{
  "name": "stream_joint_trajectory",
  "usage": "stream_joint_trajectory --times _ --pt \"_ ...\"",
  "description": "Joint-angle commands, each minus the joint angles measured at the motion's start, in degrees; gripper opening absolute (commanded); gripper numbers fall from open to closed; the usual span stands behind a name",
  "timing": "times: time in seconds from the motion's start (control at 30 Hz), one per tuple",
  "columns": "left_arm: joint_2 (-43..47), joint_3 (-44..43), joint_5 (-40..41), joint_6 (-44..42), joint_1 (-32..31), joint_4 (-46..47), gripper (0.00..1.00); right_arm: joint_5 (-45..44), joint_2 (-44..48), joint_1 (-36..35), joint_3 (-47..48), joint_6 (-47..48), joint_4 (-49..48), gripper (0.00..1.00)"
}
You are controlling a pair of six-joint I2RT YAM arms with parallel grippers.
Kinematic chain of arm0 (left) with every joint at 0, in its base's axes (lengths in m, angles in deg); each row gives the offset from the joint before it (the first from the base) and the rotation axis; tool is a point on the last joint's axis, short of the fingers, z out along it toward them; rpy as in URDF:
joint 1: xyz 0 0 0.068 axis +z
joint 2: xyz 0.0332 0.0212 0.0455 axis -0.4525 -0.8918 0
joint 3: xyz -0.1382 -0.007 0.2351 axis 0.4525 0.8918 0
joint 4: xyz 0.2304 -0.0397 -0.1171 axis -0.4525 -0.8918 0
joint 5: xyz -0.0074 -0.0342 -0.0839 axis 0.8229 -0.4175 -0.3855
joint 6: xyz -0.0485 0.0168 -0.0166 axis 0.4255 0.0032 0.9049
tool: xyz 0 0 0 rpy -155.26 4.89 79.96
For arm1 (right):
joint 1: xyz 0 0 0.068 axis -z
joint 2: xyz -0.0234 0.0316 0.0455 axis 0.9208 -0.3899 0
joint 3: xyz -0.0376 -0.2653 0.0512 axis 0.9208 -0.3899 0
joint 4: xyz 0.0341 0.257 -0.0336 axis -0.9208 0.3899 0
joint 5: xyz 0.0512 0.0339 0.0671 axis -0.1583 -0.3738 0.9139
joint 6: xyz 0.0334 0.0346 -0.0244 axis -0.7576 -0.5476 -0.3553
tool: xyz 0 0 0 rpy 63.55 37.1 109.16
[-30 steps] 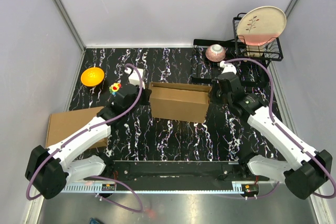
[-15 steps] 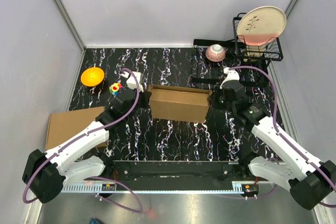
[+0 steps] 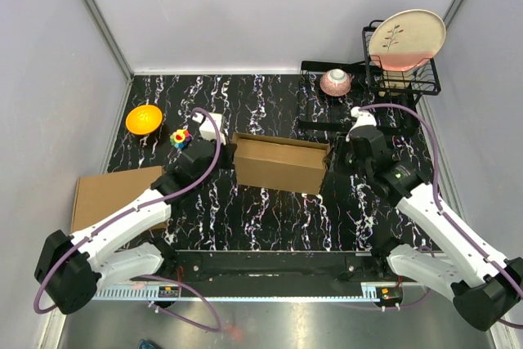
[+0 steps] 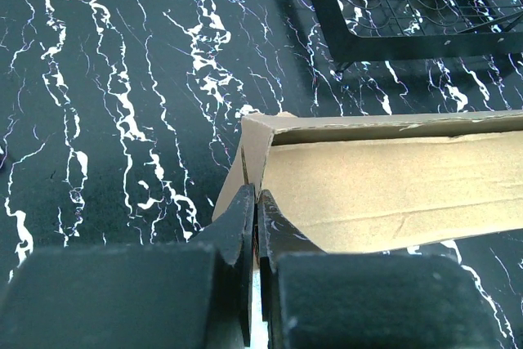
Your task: Fold the paper box
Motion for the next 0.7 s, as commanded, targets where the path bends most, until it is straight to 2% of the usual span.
stream_joint_trajectory --times 0.0,0.23,0.37,0.47,0.5,0.53,0.57,0.67 --pt "-2.15 0.47 0.16 -0.72 -0.95 -8.83 0.00 -1.68 1.21 -0.34 5.49 1.38 1.86 0.38" --pt "-2.41 0.56 0.42 -0.63 -1.13 -8.83 0.00 -0.89 4.02 -0.42 8.66 2.96 2.21 0.49" --pt "-2.32 0.73 0.60 -0.55 -1.21 -8.75 0.00 -1.94 6.40 -0.34 8.22 3.49 -1.12 0.50" --pt "-2.32 0.82 0.78 -0.46 -1.21 -8.66 0.00 -2.29 5.96 -0.34 7.17 4.02 -6.21 0.44" --pt "-2.32 0.91 0.78 -0.37 -1.30 -8.57 0.00 -2.38 4.83 -0.42 6.82 4.19 -9.36 0.40" --pt "-2.23 1.08 0.78 -0.20 -1.21 -8.39 0.00 -2.47 3.86 -0.42 6.38 4.54 -10.96 0.31" --pt "-2.15 1.17 0.69 -0.11 -1.30 -8.31 0.00 -2.56 2.81 -0.42 6.46 4.81 -12.10 0.28" --pt "-2.23 1.26 0.69 0.07 -1.48 -8.13 0.00 -2.21 -2.90 -0.42 6.99 5.69 -14.84 0.25"
